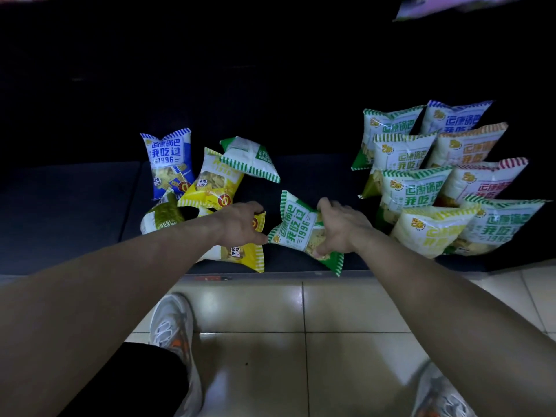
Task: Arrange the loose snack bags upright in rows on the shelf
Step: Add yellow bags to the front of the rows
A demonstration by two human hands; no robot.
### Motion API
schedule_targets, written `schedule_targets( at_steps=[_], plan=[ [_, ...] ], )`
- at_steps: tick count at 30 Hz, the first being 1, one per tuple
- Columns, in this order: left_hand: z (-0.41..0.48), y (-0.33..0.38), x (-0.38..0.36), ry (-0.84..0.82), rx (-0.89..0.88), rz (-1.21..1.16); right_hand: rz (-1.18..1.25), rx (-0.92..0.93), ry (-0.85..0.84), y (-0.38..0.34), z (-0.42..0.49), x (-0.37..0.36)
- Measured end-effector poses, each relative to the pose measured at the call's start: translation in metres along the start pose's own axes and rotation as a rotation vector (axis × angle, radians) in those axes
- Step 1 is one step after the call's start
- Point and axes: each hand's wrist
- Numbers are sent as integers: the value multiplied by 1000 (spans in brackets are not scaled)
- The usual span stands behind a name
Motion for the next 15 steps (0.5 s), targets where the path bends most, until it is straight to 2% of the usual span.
schedule_targets(
  at_steps=[7, 12, 15],
  plan=[
    [-22, 11, 24, 79, -62, -228, 231, 76, 155, -9, -63, 48],
    [-61, 39, 39, 140, -308, -547, 286, 97, 223, -17, -123, 81],
    [-85, 59, 41, 204, -418, -602, 291, 96, 288, -19, -154, 92]
  ],
)
Point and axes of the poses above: each hand's wrist, its own z-axis towards the middle knuckle, its own x-axis out of the back of the hand, y = z × x, and after that the axes turned 5 degrees about z, right-handed
